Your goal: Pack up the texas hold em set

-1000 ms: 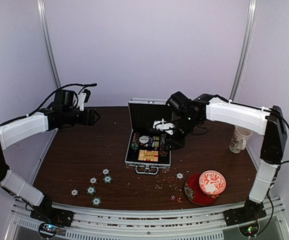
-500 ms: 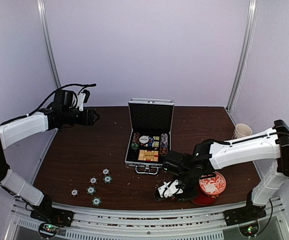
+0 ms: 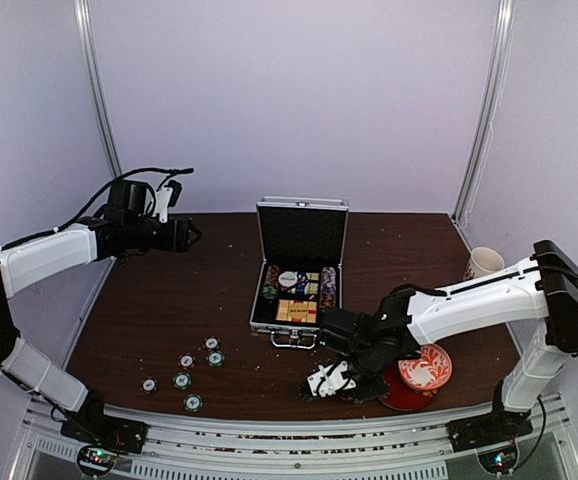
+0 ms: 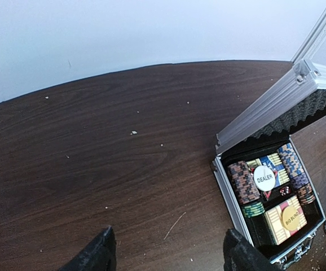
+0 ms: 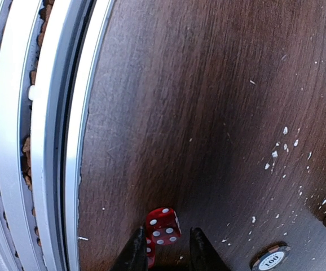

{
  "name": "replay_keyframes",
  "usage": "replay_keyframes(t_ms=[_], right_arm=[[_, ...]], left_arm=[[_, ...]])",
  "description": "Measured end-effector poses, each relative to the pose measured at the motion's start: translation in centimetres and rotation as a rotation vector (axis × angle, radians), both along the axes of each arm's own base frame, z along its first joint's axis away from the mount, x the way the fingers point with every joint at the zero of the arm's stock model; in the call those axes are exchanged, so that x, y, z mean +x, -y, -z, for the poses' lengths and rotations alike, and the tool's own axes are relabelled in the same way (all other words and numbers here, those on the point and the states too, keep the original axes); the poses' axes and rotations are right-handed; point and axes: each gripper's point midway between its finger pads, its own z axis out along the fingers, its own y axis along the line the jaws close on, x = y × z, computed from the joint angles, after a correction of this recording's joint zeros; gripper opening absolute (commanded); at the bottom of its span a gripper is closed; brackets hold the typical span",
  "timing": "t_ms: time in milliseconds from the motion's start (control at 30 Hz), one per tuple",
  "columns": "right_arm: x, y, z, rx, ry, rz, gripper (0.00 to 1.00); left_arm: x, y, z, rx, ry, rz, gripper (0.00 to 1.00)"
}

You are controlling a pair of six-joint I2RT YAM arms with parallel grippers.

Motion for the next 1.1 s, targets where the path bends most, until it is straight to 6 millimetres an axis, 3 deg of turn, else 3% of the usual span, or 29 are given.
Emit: replay_keyframes(t_ms=[400, 633, 767, 933, 1100], right_arm=[[0.1, -0.3, 0.6, -0.015, -0.006, -0.003, 0.07], [1.8, -1.5, -1.6, 0.019, 0.008, 0.025, 0.05], [7.0, -3.4, -5.2, 0.11, 0.048, 0.125, 0.06], [16.4, -4.9, -9.7, 0.234, 0.114, 0.305, 0.07], [22.6, -5.3, -10.5, 0.277, 0.144, 0.439, 0.07]], left_arm=[[0.0, 0.3, 0.4, -0.005, -0.013, 0.015, 0.66], [-0.1, 0.4, 0.4, -0.01, -0.015, 0.022, 0.66], [-0.2, 0.5, 0.4, -0.013, -0.016, 0.026, 0.66], [-0.2, 0.7, 0.4, -0.022, -0.02, 0.033, 0.66], [-0.3, 0.9, 0.7, -0.03, -0.031, 0.042, 0.66]])
